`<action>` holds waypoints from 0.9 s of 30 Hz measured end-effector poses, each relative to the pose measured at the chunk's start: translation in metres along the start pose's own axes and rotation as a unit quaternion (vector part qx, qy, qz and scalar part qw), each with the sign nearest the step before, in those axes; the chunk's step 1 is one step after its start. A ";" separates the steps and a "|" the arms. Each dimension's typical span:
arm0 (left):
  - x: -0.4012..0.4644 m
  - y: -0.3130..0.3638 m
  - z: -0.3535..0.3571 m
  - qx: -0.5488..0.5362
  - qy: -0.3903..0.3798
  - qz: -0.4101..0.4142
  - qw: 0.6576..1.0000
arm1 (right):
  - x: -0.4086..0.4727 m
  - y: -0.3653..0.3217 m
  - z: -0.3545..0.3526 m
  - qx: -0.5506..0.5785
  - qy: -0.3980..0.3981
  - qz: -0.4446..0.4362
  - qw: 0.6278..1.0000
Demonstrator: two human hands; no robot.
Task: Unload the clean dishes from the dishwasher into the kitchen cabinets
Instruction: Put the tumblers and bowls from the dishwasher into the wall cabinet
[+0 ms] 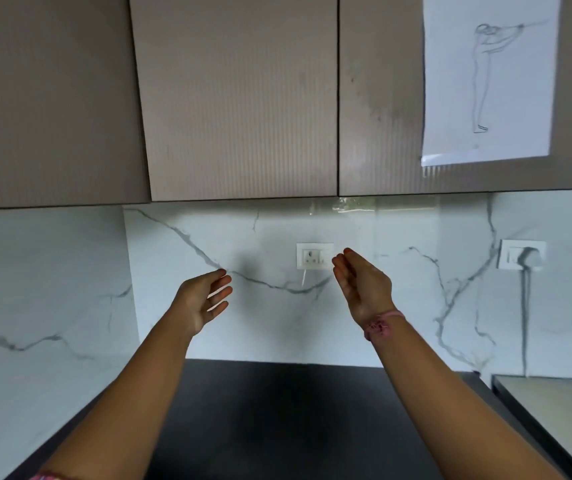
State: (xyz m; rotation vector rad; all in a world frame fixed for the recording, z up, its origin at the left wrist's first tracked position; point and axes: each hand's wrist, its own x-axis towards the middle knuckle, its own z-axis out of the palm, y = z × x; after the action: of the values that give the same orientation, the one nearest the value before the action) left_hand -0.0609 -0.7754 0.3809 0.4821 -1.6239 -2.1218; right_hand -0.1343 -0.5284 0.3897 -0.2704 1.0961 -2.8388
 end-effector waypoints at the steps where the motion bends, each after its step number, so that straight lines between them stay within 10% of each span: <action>1: -0.014 -0.009 0.004 -0.002 -0.002 -0.008 1.000 | -0.010 -0.005 -0.012 -0.001 0.000 0.006 1.000; 27: -0.460 -0.308 0.171 -0.058 0.041 -0.247 0.966 | -0.313 -0.133 -0.405 -0.001 0.162 0.180 0.970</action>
State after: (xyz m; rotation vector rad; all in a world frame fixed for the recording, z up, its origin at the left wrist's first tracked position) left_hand 0.2053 -0.3228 0.1353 1.0074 -1.4282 -2.4893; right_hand 0.0911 -0.1181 0.1430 0.3700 1.0681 -2.6039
